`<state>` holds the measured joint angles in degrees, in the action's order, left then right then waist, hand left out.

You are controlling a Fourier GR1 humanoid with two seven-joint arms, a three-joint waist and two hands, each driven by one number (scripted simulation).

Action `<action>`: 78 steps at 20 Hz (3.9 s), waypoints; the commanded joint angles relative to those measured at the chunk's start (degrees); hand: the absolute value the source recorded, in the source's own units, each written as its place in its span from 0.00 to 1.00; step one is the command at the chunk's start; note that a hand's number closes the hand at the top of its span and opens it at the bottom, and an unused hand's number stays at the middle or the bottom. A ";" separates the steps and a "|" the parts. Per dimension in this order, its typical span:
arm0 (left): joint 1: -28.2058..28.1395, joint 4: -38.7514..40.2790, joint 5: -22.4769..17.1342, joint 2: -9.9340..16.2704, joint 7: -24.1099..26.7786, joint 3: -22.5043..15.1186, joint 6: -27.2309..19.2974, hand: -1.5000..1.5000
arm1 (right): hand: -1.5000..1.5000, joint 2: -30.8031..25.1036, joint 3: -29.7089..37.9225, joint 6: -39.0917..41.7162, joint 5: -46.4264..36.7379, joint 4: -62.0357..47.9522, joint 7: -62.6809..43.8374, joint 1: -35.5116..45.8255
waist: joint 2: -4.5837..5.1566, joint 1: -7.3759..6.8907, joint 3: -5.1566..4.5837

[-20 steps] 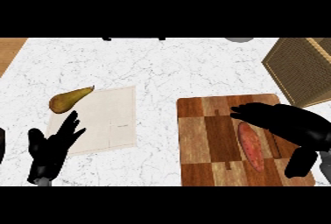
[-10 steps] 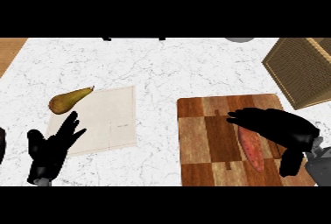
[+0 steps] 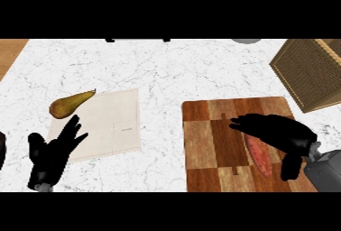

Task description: Pick the sweet potato from the cutting board and place it in the basket

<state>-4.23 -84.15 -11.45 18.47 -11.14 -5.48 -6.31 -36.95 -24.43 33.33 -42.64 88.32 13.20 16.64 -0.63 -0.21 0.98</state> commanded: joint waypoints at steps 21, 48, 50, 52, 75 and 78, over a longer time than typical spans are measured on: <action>-2.95 3.14 3.04 -3.06 -3.41 -1.32 -0.88 0.50 | 1.00 2.37 -0.72 -13.50 -12.10 -0.92 2.27 -5.45 | 0.47 1.21 -1.00; -5.03 0.61 1.81 -0.99 -4.94 0.62 1.51 0.50 | 1.00 13.73 44.11 -15.47 36.92 39.67 -45.10 -3.37 | 0.55 1.16 -1.15; -5.08 0.36 2.28 -1.97 -4.47 -0.05 1.02 0.50 | 1.00 9.59 49.06 -14.26 41.63 35.74 -48.10 0.83 | 0.54 0.89 -1.12; -4.87 1.42 2.01 -2.28 -4.45 0.35 1.00 0.50 | 1.00 5.93 51.77 -13.49 45.03 32.95 -51.87 4.91 | 0.51 0.80 -1.14; -4.33 3.79 5.24 -4.48 -1.87 -1.37 1.87 0.50 | 1.00 -5.57 48.86 -12.80 35.98 -17.78 -30.34 23.23 | 1.17 -1.35 -0.98; -4.20 3.94 4.36 -3.83 -1.50 -0.20 2.77 0.50 | 1.00 -4.01 51.55 -13.64 38.56 -24.67 -27.95 25.12 | 1.28 -1.56 -0.95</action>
<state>-4.66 -85.71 -7.70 15.48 -11.48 -4.07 -4.51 -42.18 25.84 20.49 -5.22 70.40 -17.16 40.09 -0.09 -1.84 0.83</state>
